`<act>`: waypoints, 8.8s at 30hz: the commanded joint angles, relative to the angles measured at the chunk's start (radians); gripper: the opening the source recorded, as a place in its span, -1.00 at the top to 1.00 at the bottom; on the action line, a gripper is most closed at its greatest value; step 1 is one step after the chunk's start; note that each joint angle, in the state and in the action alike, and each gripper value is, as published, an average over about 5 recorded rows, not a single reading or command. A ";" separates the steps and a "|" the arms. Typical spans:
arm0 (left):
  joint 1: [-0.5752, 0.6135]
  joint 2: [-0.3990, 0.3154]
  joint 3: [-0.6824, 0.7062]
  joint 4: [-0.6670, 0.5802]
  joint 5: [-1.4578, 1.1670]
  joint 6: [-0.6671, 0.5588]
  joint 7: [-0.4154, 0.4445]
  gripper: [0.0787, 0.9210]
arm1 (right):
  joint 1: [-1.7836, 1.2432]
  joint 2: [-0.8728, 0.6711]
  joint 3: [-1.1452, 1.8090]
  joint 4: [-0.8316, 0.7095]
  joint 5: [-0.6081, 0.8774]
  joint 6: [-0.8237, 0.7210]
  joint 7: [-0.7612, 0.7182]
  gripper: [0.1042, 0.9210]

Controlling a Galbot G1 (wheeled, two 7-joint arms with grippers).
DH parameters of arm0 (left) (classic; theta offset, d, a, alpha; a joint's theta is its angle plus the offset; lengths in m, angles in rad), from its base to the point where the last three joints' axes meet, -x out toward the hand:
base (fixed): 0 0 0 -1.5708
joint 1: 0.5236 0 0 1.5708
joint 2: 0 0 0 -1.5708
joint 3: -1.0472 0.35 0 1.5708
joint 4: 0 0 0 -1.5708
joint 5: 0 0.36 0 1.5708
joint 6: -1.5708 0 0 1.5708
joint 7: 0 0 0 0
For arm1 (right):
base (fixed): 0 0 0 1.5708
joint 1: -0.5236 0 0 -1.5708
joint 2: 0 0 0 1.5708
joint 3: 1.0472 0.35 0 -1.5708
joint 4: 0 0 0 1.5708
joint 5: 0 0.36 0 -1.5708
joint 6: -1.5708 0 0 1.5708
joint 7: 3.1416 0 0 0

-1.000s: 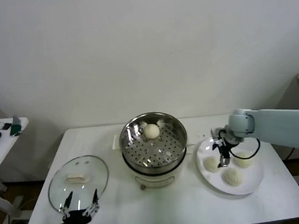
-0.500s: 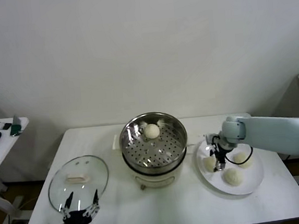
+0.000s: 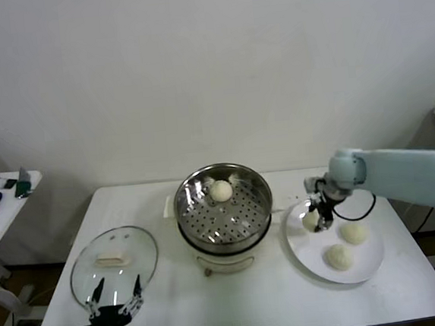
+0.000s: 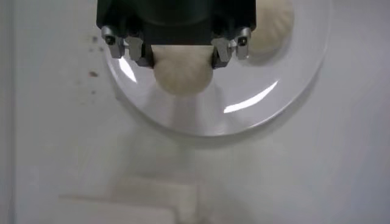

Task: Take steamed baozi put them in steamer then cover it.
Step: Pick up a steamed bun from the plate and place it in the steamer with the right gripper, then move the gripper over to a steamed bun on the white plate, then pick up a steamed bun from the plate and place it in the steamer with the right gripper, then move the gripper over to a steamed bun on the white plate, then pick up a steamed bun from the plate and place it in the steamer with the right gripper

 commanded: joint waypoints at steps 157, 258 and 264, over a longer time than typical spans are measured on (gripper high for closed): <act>0.063 -0.040 -0.019 -0.093 0.040 -0.016 -0.018 -0.77 | 0.115 0.396 0.139 0.373 -0.652 0.582 -0.059 -0.26; 0.058 -0.079 -0.022 -0.075 0.082 -0.015 -0.019 -0.77 | -0.367 -0.221 0.301 -0.171 -0.345 0.160 -0.057 -0.45; 0.057 -0.078 -0.018 -0.088 0.082 -0.011 -0.019 -0.77 | -0.062 -0.257 0.119 -0.022 -0.202 0.153 -0.077 -0.40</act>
